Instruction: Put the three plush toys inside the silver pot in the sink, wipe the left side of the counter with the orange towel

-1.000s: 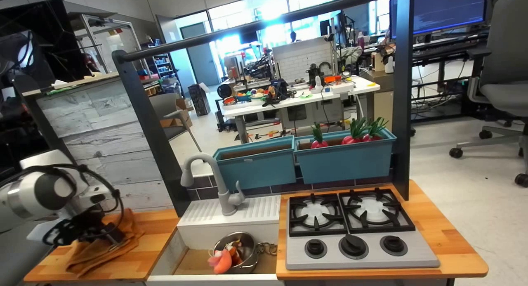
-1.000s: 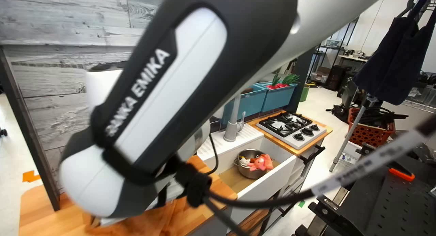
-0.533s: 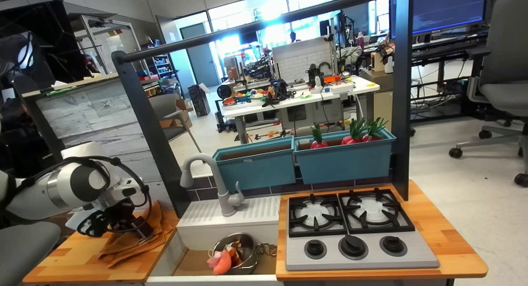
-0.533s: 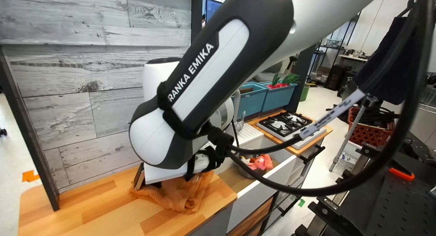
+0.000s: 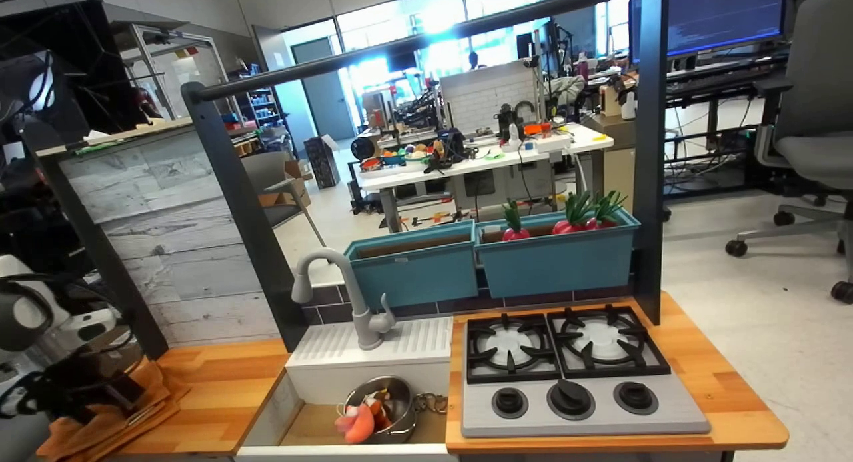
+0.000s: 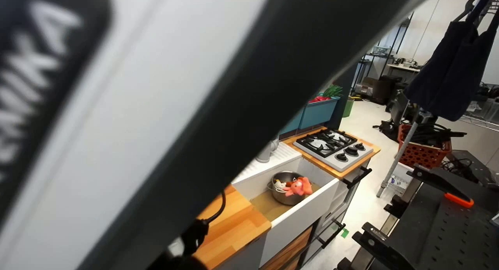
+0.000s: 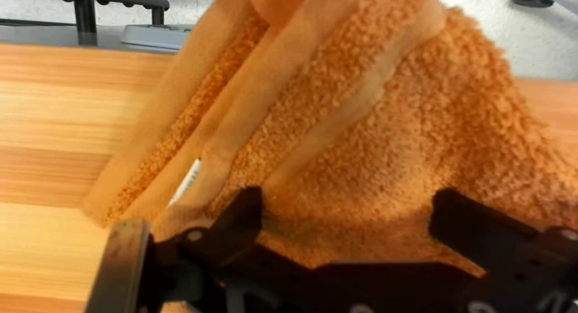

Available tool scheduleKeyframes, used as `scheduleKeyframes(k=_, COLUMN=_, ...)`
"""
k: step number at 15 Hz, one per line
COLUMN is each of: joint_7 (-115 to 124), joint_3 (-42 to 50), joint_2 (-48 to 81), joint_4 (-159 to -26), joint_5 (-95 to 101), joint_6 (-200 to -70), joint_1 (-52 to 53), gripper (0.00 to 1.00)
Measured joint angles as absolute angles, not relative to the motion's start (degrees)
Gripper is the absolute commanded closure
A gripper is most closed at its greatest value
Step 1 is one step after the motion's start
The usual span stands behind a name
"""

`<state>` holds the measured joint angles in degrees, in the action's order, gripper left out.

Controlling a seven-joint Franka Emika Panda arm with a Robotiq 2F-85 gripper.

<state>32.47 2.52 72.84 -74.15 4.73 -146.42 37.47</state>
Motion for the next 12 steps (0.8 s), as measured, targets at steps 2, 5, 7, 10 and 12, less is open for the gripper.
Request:
scheduleKeyframes(k=2, joint_7=32.47, joint_3=2.59, joint_2=70.03, joint_4=-77.07, joint_5=5.3, joint_6=-146.41, joint_1=39.12, gripper=0.0)
scheduleKeyframes(k=5, joint_7=32.11, joint_3=2.83, joint_2=68.09, joint_4=-79.55, joint_5=5.36, joint_6=-146.41, joint_1=39.09, gripper=0.0)
scheduleKeyframes(k=7, joint_7=31.95, joint_3=2.93, joint_2=68.04, joint_4=-79.96, joint_5=5.36, joint_6=-146.42, joint_1=38.97, gripper=0.0)
scheduleKeyframes(k=10, joint_7=31.94, joint_3=2.59, joint_2=68.9, joint_4=-79.53, joint_5=4.39, joint_6=-146.59, joint_1=38.59, gripper=0.0)
scheduleKeyframes(k=12, joint_7=32.11, joint_3=2.58, joint_2=69.19, joint_4=-79.32, joint_5=3.69, joint_6=-147.42, joint_1=38.1, gripper=0.0)
